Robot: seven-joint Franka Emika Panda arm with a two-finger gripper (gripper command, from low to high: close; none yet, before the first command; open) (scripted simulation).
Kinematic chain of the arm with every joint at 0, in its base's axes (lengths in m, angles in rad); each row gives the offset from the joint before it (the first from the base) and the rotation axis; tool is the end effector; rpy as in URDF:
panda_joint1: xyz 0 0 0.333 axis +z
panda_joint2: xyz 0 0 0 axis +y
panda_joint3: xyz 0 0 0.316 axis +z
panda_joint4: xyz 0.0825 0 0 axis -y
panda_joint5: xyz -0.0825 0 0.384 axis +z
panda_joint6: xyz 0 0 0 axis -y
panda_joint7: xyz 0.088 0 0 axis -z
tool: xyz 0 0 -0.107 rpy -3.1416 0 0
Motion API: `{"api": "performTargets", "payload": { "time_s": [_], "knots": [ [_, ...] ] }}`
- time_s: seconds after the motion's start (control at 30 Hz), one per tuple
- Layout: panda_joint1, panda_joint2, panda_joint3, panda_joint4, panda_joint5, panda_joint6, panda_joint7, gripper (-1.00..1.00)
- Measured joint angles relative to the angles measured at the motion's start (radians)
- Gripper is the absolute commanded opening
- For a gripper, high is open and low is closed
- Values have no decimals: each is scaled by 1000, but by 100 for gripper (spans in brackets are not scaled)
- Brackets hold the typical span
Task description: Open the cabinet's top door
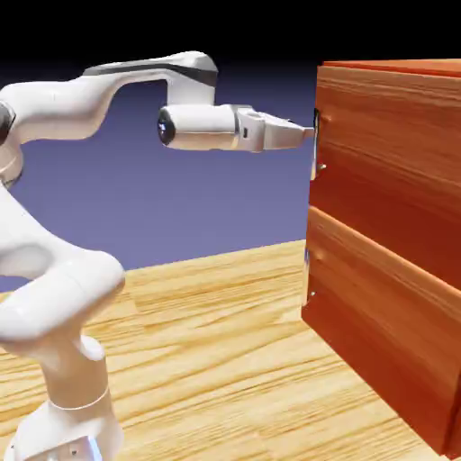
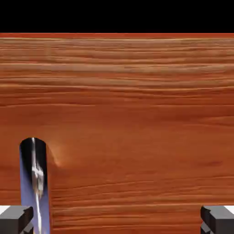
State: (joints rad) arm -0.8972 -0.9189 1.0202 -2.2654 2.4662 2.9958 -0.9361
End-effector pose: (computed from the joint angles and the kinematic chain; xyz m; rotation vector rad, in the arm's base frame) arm 0.4086 0.1142 0.5743 -1.7986 0.7913 -1.7435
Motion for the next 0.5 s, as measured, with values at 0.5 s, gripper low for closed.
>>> {"api": "performTargets", "payload": {
  "time_s": [0.5],
  "knots": [
    [-299,-28,258,203,429,-20,-287,0]
  ]
}}
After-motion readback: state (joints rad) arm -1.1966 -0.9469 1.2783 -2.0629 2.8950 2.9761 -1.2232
